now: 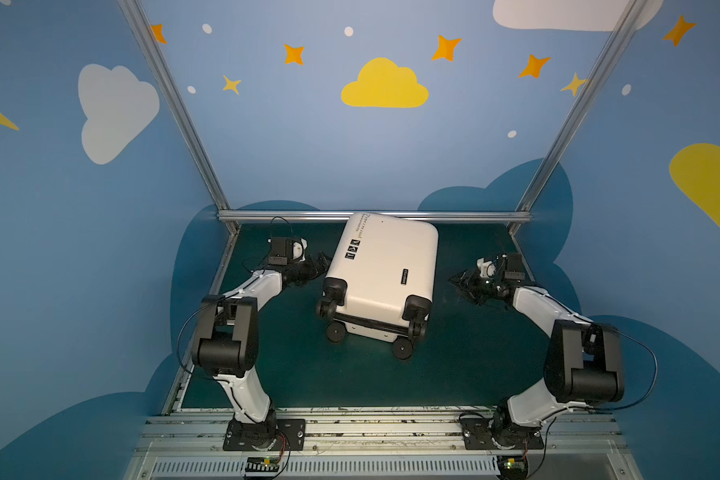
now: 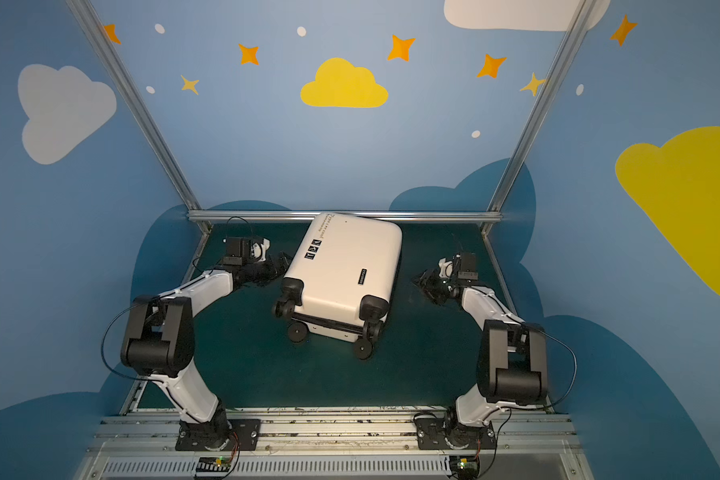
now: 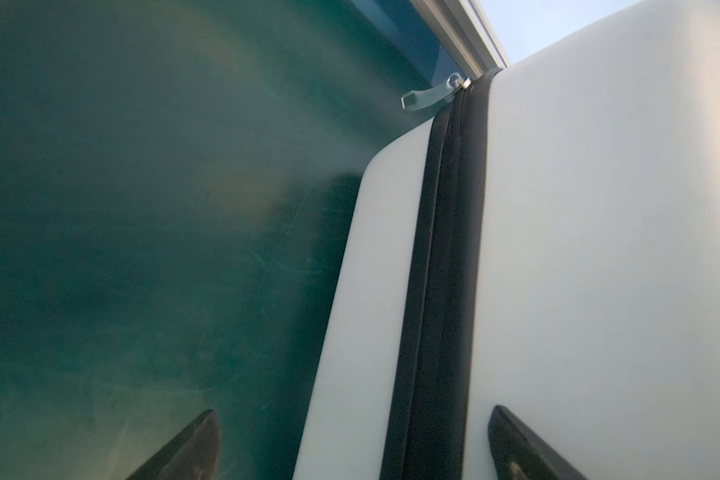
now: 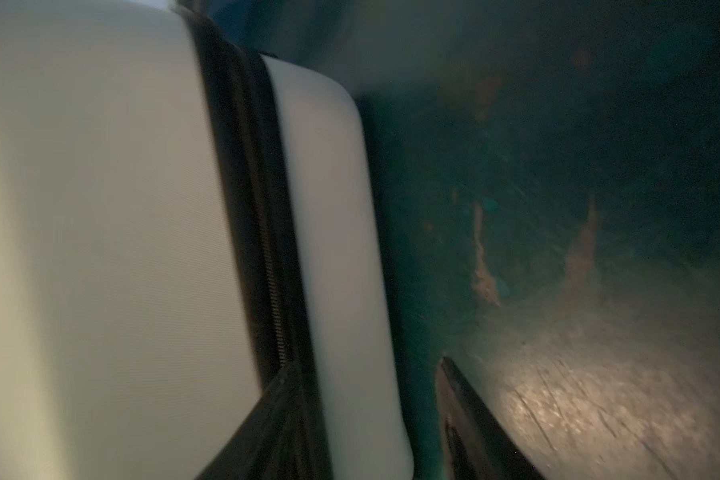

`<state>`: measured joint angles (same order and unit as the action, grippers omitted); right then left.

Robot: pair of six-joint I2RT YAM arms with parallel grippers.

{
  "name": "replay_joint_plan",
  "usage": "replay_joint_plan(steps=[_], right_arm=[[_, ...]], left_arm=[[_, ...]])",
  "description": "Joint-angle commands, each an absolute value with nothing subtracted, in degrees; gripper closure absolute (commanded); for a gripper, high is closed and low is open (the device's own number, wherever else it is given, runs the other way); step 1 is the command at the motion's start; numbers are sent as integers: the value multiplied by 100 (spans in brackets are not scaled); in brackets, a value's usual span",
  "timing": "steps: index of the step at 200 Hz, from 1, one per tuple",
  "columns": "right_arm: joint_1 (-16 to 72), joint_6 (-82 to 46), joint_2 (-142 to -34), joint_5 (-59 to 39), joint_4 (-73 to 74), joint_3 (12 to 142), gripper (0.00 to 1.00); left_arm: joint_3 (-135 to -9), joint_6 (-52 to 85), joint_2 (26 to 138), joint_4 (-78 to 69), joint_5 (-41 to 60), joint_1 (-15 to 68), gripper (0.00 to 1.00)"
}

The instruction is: Pack the luggage

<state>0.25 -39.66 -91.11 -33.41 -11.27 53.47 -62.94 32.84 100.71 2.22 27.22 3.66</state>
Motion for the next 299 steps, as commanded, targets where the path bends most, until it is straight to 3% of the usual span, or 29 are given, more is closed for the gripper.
replay_joint_plan(steps=[1, 69, 161, 232, 299], right_arm=[[226, -3945, -9326, -3414, -737, 5370, 52], [750, -3948, -10205, -3925, -814, 6466, 56], [300, -3317, -8801, -3006, -1998, 6011, 46], [247, -3690, -10054, -3166, -1768, 6658, 51], [784, -4027, -10958, -3570, -1427, 7447, 56]], left_arm=[[-5832, 3295, 9742, -62, 3172, 685, 1], [-5137, 3573, 9483, -615, 3025, 1159, 1], [-5616, 3233, 8964, 147, 2790, 453, 1], [-5555, 3022, 9040, 326, 2996, 58, 1], [-5536, 3284, 9815, -345, 3387, 79, 1]])
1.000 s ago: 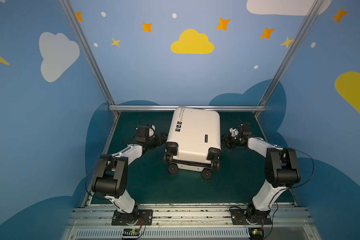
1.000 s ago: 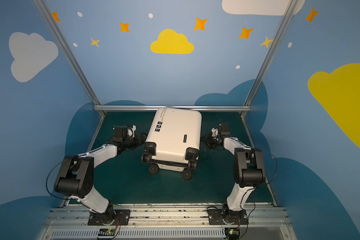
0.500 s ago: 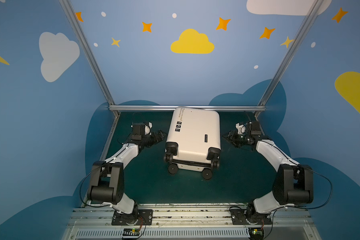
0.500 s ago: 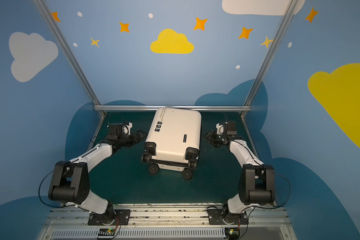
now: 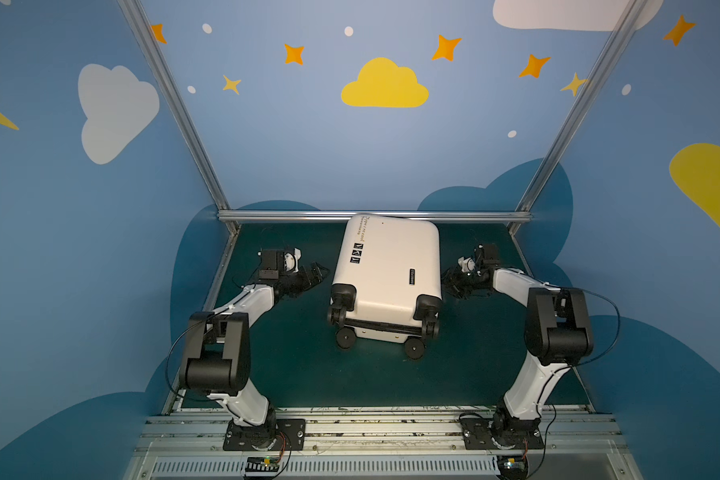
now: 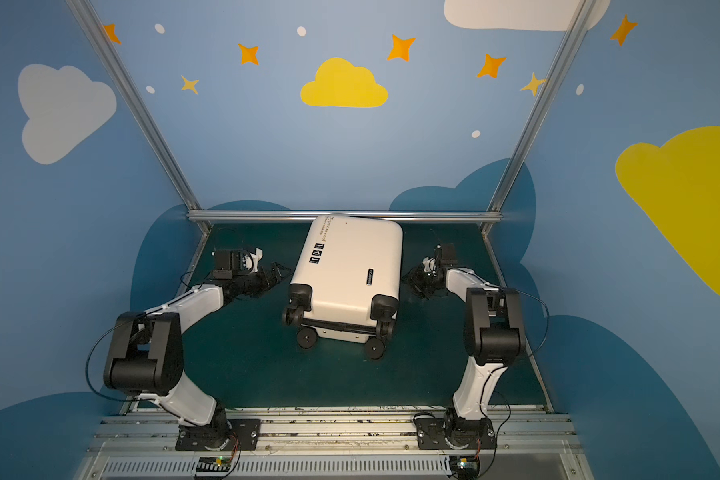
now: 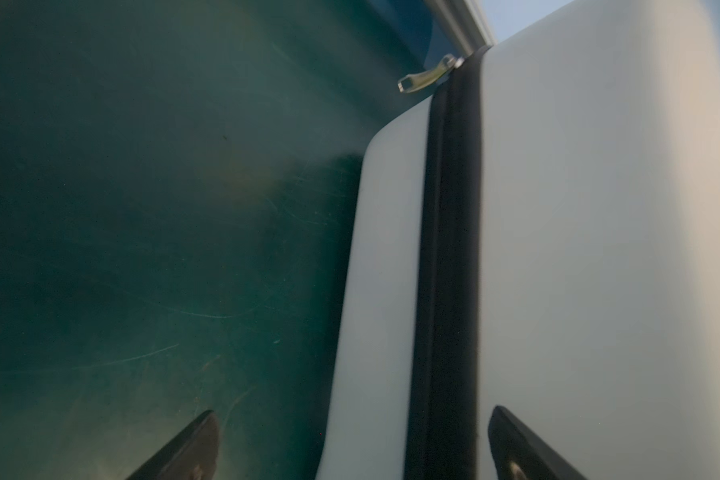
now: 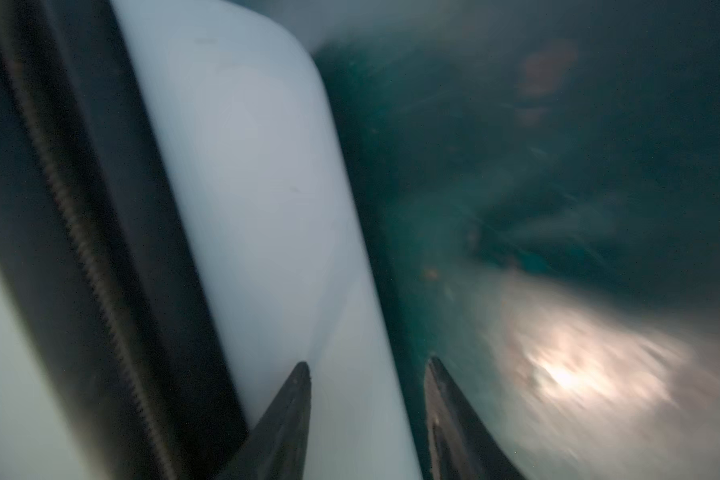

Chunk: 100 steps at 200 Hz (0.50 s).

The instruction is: Pack the luggage

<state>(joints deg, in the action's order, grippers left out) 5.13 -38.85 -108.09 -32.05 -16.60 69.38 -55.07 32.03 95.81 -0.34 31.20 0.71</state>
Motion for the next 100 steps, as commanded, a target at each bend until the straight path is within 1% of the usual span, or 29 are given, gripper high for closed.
replay_joint_plan(steps=[1, 68, 100], right_arm=[[796, -4031, -10972, -3578, -1434, 7463, 56], [1213, -4254, -11797, -3759, -1748, 8887, 58], [1094, -4148, -11737, -3664, -1888, 8866, 57]], left_arm=[[-5537, 3290, 9825, -353, 3399, 79, 1], [-5788, 3928, 10475, -1140, 3542, 288, 1], [-6180, 3800, 10567, -816, 3492, 241, 1]])
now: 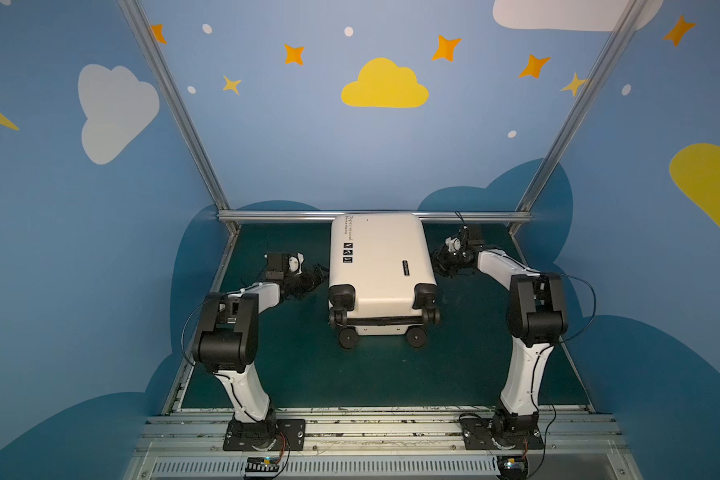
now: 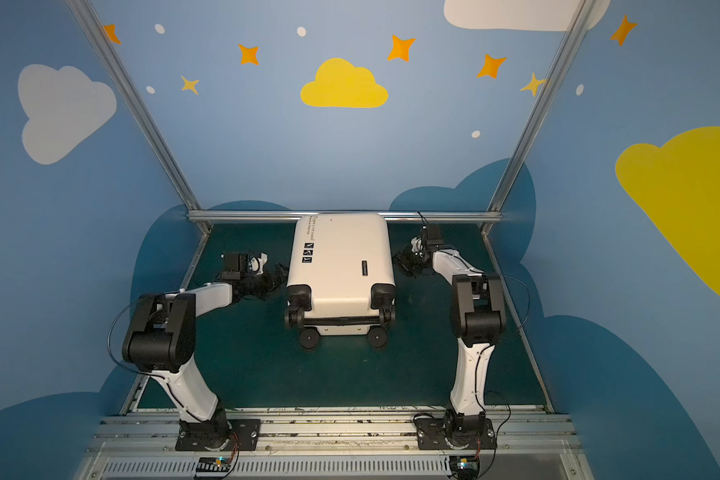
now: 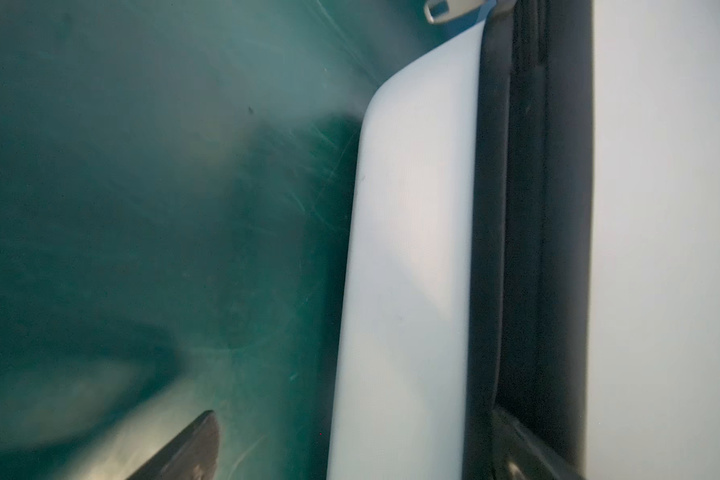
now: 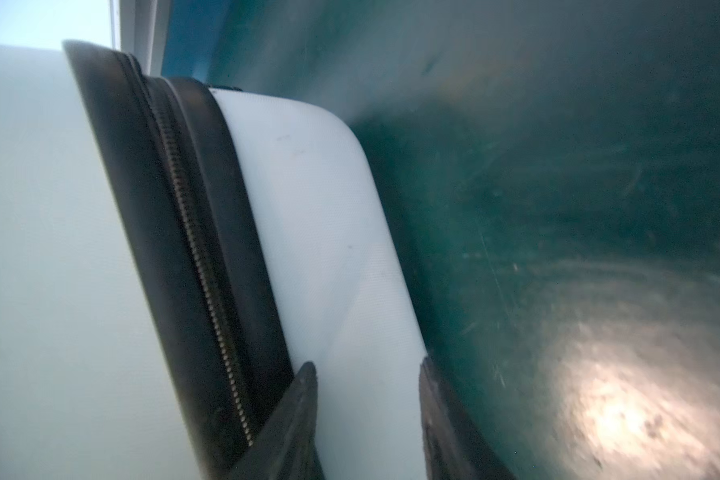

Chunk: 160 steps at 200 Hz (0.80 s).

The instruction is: Pack the luggage

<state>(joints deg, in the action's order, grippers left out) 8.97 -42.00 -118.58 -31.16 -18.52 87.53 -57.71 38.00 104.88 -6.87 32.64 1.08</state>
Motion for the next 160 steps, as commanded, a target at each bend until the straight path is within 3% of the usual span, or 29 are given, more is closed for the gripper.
replay_joint_plan(steps=[1, 43, 67, 97, 160], right_arm=[[1083, -4148, -11726, -3660, -1889, 8854, 57], [582, -3965, -10767, -3212, -2046, 7955, 47], [488, -3483, -9982, -2224, -2728, 7637, 36], [460, -3120, -9022, -1712, -3057, 7090, 20], [660, -2627, -6929, -1301, -3321, 5856, 14]], left_arm=[[-6192, 3789, 10570, -799, 3491, 239, 1], [-6822, 3437, 10548, -45, 3323, 152, 1], [-7097, 3268, 10305, 353, 3164, -22, 1], [-7287, 2732, 9580, 1043, 2899, -87, 1], [-5578, 2771, 7091, 290, 1923, -87, 1]])
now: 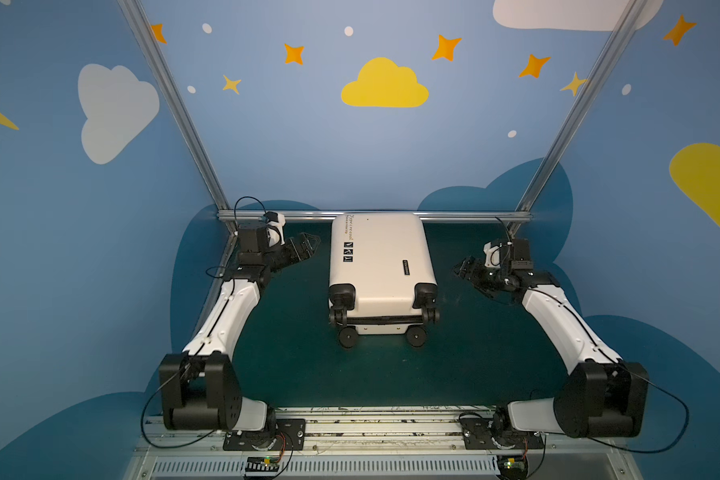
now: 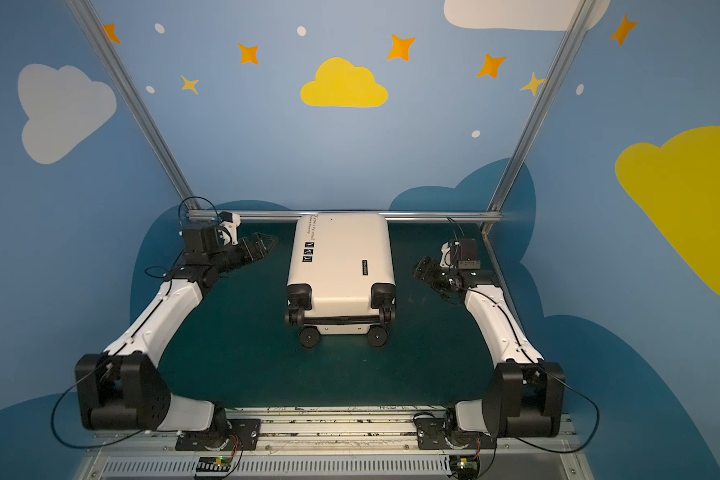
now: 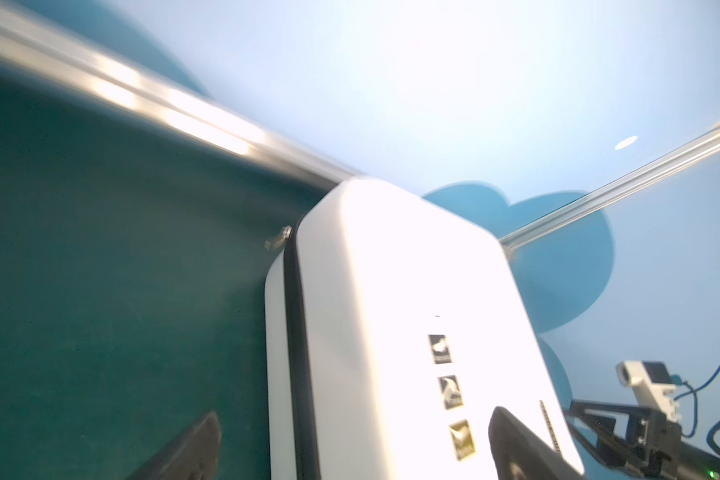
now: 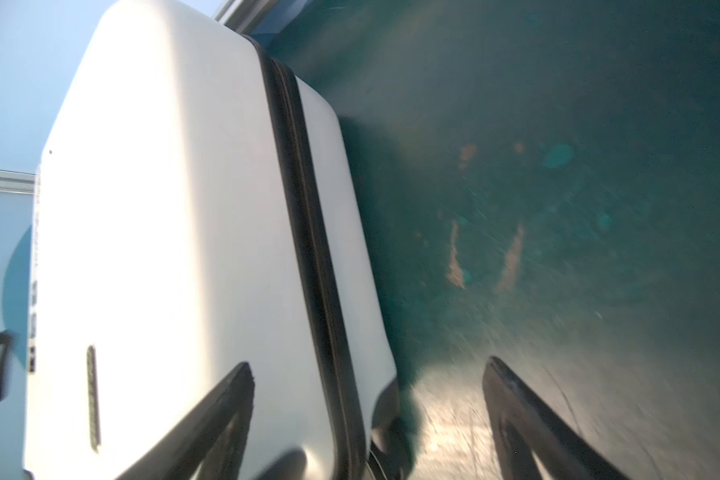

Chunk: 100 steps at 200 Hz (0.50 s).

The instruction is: Pack the luggage

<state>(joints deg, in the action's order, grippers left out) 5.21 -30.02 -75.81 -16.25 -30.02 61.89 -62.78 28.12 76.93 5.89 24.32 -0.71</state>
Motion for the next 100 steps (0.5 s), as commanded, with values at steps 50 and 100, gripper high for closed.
replay_joint_plan(steps=[50, 100], right_arm=[[1507, -2349, -5188, -1279, -3104, 4823, 14], [2713, -2420, -4617, -676, -3227, 4425, 14]], left_arm=[[-4606, 3508, 5868, 74, 2088, -77, 1], [-3574, 4019, 4716, 189, 2459, 138, 1]])
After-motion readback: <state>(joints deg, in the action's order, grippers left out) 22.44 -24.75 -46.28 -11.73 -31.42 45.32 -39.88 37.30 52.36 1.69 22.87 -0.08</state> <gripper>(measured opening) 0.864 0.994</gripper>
